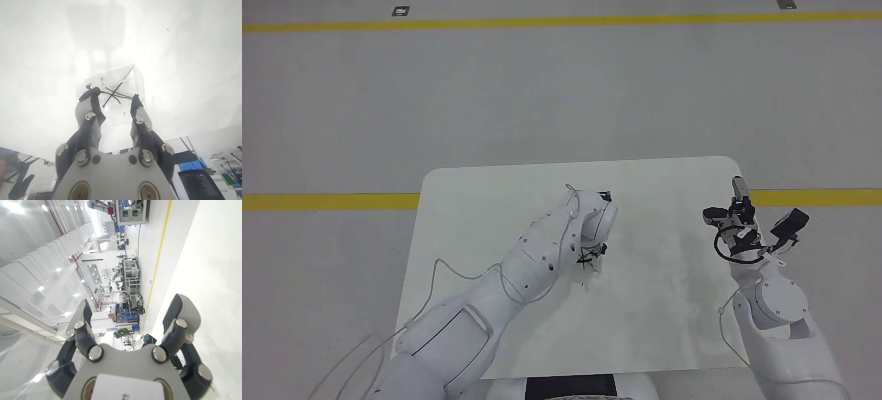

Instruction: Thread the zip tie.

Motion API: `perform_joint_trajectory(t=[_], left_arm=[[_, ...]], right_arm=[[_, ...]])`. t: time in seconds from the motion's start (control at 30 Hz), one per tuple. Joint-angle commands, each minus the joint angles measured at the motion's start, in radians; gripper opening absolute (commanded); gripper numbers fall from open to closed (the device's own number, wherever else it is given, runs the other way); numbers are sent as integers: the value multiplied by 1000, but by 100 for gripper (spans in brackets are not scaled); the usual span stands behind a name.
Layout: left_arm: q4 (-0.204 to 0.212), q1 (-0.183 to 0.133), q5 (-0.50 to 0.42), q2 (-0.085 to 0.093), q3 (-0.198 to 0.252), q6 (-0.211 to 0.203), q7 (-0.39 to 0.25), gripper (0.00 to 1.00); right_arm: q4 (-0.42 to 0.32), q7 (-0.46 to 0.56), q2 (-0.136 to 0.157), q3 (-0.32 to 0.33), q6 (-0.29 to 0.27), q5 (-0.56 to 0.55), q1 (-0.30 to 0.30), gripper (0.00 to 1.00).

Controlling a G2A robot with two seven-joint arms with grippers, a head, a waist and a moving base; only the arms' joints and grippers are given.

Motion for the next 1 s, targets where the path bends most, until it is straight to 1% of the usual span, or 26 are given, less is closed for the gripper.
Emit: perform_joint_trajectory(t=[0.0, 0.2, 0.4, 0.6, 0.77, 0.97], left_arm=[[7, -6, -4, -2, 4, 0, 0, 35], [-1, -16, -5, -4, -1, 0, 0, 35], [-7, -7, 4, 0, -3, 0, 0, 36], [-10, -5, 5, 3, -3, 0, 0, 35], [1, -6, 7, 5, 1, 0, 0, 35], [18, -11, 3, 1, 9, 0, 0, 35]], right_arm=[[0, 0, 0, 0, 0, 0, 0, 100], [0, 0, 0, 0, 0, 0, 0, 100], [0, 0, 0, 0, 0, 0, 0, 100], [0, 0, 0, 0, 0, 0, 0, 100], [0, 0, 0, 0, 0, 0, 0, 100], [0, 0, 0, 0, 0, 0, 0, 100]])
